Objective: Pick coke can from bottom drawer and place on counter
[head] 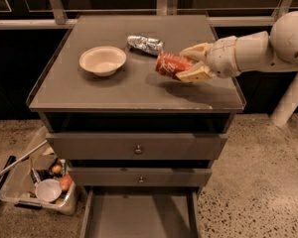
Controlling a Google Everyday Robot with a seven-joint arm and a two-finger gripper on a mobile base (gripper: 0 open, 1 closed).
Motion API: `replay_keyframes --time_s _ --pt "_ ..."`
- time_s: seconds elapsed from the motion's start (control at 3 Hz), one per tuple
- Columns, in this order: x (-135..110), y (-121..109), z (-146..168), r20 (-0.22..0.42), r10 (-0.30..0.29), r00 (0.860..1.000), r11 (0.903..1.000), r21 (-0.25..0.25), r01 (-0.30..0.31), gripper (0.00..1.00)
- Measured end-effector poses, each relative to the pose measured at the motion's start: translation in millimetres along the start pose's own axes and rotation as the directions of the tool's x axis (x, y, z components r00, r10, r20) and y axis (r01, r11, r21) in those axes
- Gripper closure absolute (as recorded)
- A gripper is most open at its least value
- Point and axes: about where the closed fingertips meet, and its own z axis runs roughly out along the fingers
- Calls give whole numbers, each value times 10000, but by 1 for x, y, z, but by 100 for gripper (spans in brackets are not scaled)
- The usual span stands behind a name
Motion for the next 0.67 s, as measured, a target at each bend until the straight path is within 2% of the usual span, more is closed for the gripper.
replay_keyframes --time_s 0.33,0.67 --pt "25 -6 0 -475 1018 9937 9941 423 -998 100" --pt "39 -8 4 -582 1637 9848 9853 599 -1603 100"
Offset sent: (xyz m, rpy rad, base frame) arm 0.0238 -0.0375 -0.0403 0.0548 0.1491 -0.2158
